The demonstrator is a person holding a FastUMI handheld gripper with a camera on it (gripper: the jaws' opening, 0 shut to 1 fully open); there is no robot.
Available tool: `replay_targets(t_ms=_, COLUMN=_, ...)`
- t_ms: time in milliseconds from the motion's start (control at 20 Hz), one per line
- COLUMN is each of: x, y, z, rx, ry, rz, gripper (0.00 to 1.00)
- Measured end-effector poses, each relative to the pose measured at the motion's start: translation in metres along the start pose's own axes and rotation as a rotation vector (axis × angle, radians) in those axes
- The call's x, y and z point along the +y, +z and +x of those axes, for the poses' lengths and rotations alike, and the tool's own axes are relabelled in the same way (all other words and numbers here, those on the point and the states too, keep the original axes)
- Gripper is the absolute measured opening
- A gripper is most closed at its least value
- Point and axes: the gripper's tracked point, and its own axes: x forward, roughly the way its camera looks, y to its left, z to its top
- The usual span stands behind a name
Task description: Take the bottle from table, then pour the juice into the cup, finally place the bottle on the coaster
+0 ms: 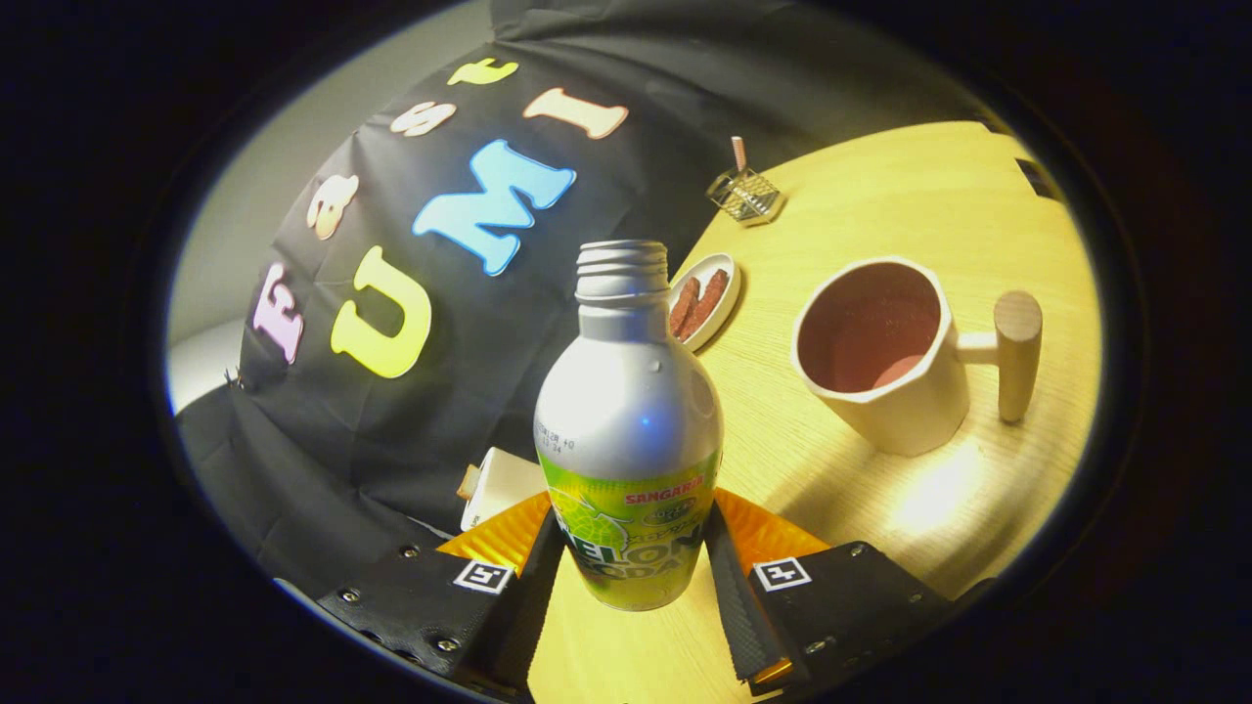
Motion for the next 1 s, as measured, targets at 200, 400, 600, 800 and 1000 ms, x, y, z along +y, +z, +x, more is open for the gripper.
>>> replay_targets(t_ms=200, x=-0.011, y=-0.007, z=0.002, rx=0.030, ry=-0.006, rz=0.077, gripper=0.74)
replay_targets(t_ms=400, x=-0.018, y=-0.008, z=0.001, rx=0.052, ry=-0.019, rz=0.106, gripper=0.74)
replay_targets(t_ms=600, x=-0.018, y=-0.004, z=-0.001, rx=0.048, ry=-0.001, rz=0.183, gripper=0.74)
replay_targets(t_ms=800, x=-0.016, y=-0.002, z=0.003, rx=0.053, ry=-0.003, rz=0.250, gripper=0.74)
replay_targets(t_ms=1000, x=-0.010, y=-0.003, z=0.004, rx=0.071, ry=0.006, rz=0.333, gripper=0.74)
